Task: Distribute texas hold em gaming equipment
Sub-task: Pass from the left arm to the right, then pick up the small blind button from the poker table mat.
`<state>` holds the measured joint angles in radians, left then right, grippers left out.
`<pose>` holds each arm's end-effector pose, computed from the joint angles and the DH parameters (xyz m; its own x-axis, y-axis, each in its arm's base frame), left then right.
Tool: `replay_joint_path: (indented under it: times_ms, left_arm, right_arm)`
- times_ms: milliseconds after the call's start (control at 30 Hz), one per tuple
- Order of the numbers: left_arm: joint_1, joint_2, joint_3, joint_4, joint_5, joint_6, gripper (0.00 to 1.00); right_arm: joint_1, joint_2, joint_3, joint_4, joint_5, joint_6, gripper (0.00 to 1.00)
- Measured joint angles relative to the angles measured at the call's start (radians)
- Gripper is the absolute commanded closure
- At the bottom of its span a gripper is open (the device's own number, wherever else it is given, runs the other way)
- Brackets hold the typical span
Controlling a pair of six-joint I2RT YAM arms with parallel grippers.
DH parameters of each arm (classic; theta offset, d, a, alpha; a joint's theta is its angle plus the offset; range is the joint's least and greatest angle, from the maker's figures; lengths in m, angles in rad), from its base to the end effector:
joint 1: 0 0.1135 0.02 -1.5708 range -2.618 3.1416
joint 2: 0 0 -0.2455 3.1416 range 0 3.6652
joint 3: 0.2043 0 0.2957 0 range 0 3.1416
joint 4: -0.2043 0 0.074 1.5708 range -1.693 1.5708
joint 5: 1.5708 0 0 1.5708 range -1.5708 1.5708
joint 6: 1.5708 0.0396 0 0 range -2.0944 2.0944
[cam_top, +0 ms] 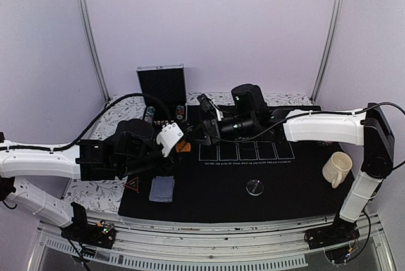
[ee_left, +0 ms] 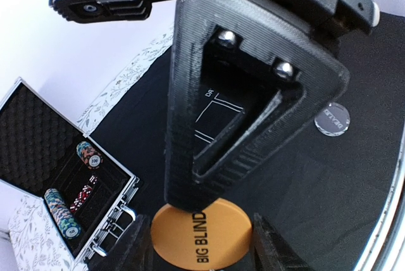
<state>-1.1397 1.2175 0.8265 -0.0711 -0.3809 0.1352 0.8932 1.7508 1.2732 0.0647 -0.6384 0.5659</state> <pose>0.1491 -0.2889 0.2396 -0.0896 0.4944 -0.8646 0.7230 0.6293 0.2849 0.2610 0.3619 0.2328 -0.7313 -0.2219 -0.6450 -0.6821 0.2336 0.6930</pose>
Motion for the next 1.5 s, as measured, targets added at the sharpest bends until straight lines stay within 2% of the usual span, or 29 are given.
replay_joint_path:
  times_ms: [233,500,600,633,667,800,900,1000,1267,1367,1500]
  left_arm:
    - [-0.001,0.013,0.0,0.008,-0.019,0.01,0.63]
    - [-0.001,0.027,0.0,0.006,-0.033,0.014,0.63]
    - [-0.001,0.027,0.0,0.004,-0.039,0.016,0.62]
    - [-0.001,0.028,0.0,0.004,-0.04,0.018,0.61]
    - [-0.001,0.029,0.0,0.005,-0.041,0.018,0.55]
    - [-0.002,0.029,0.0,-0.002,-0.042,0.012,0.19]
    - [-0.004,0.026,0.0,-0.002,-0.045,-0.01,0.04]
    - [-0.004,0.019,-0.003,-0.002,-0.052,-0.035,0.02]
    - [0.029,-0.022,-0.01,-0.023,-0.056,-0.124,0.02]
    - [0.09,-0.021,-0.01,-0.055,-0.047,-0.176,0.02]
    - [0.244,0.004,-0.008,-0.13,-0.026,-0.279,0.02]
  right_arm:
    - [0.01,0.017,0.01,0.003,-0.005,0.002,0.7]
    - [0.02,0.025,0.012,0.0,-0.012,-0.003,0.96]
    - [0.021,0.025,0.014,-0.007,-0.002,-0.003,0.98]
    - [0.021,0.025,0.015,-0.011,0.001,0.0,0.98]
    - [0.022,0.025,0.016,-0.014,0.004,-0.001,0.98]
    - [0.023,0.019,0.016,-0.032,0.032,-0.01,0.98]
    - [0.011,-0.013,-0.004,-0.067,0.077,-0.024,0.98]
    - [-0.043,-0.089,-0.08,-0.08,0.1,-0.027,0.98]
    - [-0.33,-0.349,-0.322,-0.148,0.183,-0.021,0.98]
    - [-0.385,-0.438,-0.385,-0.184,0.211,-0.02,0.98]
    - [-0.403,-0.525,-0.415,-0.234,0.236,-0.021,0.98]
